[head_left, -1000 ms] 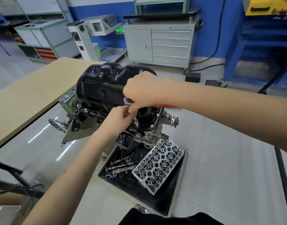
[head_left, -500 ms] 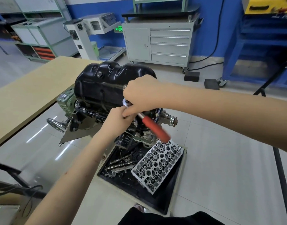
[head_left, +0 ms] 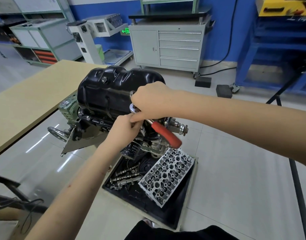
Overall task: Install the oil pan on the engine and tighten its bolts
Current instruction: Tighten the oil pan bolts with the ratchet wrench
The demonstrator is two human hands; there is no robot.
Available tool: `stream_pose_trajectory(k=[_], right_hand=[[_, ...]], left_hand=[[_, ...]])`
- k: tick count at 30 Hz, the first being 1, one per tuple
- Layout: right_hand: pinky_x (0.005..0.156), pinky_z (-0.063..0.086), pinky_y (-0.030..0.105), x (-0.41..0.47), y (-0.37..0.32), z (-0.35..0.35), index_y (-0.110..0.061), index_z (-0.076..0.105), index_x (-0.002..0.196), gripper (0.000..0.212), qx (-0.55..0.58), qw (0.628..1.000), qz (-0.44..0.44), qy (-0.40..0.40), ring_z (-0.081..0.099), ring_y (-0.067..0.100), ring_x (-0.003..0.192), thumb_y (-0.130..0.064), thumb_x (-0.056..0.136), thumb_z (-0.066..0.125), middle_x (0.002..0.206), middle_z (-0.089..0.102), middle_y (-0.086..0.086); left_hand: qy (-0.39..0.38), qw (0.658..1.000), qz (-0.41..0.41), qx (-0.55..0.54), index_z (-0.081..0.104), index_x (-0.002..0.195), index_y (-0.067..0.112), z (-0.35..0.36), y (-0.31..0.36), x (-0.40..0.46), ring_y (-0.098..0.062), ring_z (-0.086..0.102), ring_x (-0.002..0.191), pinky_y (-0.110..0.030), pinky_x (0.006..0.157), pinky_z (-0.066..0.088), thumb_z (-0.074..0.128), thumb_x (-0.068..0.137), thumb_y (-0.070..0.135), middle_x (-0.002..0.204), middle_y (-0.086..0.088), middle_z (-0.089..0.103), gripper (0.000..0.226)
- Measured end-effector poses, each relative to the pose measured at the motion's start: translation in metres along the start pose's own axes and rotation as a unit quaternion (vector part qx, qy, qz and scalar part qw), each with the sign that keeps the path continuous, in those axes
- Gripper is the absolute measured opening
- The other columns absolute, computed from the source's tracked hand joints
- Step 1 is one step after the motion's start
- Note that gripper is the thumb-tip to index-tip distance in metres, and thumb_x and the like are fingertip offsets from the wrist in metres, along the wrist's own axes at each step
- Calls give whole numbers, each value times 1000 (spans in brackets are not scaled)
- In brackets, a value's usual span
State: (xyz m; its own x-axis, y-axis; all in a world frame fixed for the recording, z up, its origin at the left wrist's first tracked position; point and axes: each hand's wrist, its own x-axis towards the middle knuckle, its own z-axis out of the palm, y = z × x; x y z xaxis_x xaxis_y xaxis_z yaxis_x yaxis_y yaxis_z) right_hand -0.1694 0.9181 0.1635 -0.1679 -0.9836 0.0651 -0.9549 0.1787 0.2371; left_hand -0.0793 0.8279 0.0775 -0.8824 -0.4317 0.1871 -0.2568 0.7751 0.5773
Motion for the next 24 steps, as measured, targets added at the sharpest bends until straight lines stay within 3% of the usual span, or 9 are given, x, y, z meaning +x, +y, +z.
stream_pose_trajectory(k=[1, 3, 6, 8, 11, 14, 19, 21, 24], right_hand=[[44, 18, 23, 0, 0, 0, -12, 44, 65, 39, 5, 1000, -1, 2, 39, 18, 50, -42, 88, 49, 59, 37, -2], [44, 19, 24, 1, 2, -3, -12, 57, 83, 23, 7, 1000, -24, -8, 49, 26, 63, -33, 88, 50, 68, 47, 1], [45, 20, 25, 4, 8, -6, -17, 57, 103, 18, 0, 996, -89, -29, 41, 22, 73, -25, 89, 49, 80, 43, -2], [44, 20, 25, 5, 12, -7, -16, 53, 92, 15, -8, 995, -100, -28, 41, 20, 70, -30, 88, 52, 71, 41, -4], [43, 20, 24, 5, 11, -4, -12, 38, 72, 39, -18, 998, -57, -15, 35, 17, 51, -44, 85, 56, 59, 32, -4], [44, 20, 24, 5, 9, -1, -8, 34, 61, 51, -10, 1000, -24, -8, 32, 14, 48, -48, 86, 54, 58, 32, -2], [59, 35, 33, 1, 8, -10, -12, 60, 98, 20, 18, 998, -46, -24, 49, 25, 72, -29, 87, 55, 75, 42, 0], [60, 34, 33, 1, 8, -11, -13, 61, 98, 18, 13, 999, -43, -21, 44, 23, 66, -27, 87, 56, 71, 41, -1], [54, 33, 29, 3, 5, -10, -14, 59, 91, 15, -4, 999, -25, -22, 38, 19, 56, -28, 86, 56, 63, 42, 0]], left_hand=[[-1, 1000, 2, 5, 28, 53, 11, 0, 1, 0, -17, 26, 43, -27, 47, 20, 46, 93, 10, 44, -2, 30, 44], [-24, 1000, 7, 6, 36, 55, 4, -4, 2, 1, -21, 28, 45, -29, 50, 19, 44, 95, 13, 46, -8, 32, 41], [-65, 998, 3, 16, 53, 69, -7, -12, 2, 3, -26, 36, 52, -31, 52, 24, 42, 96, 20, 55, -15, 42, 40], [-72, 997, 0, 21, 52, 69, -4, -12, 1, 3, -22, 35, 50, -30, 50, 26, 42, 96, 22, 52, -10, 40, 39], [-33, 999, -10, 29, 37, 57, 4, -6, 2, 2, -18, 30, 47, -29, 49, 23, 43, 96, 21, 49, -3, 34, 42], [7, 998, 5, 63, 26, 50, 14, -3, 6, 3, -20, 30, 46, -32, 51, 20, 44, 95, 17, 44, 0, 30, 49], [-75, 995, 14, 65, 32, 53, 6, -13, 5, 7, -18, 27, 44, -31, 51, 19, 45, 94, 18, 45, -5, 29, 46], [-85, 995, 4, 53, 41, 60, 2, -15, 3, 6, -19, 28, 47, -31, 50, 21, 45, 95, 20, 48, -5, 31, 40], [-55, 997, -22, 42, 35, 58, 6, -11, 5, 5, -17, 31, 48, -28, 48, 24, 43, 95, 22, 50, -3, 35, 41]])
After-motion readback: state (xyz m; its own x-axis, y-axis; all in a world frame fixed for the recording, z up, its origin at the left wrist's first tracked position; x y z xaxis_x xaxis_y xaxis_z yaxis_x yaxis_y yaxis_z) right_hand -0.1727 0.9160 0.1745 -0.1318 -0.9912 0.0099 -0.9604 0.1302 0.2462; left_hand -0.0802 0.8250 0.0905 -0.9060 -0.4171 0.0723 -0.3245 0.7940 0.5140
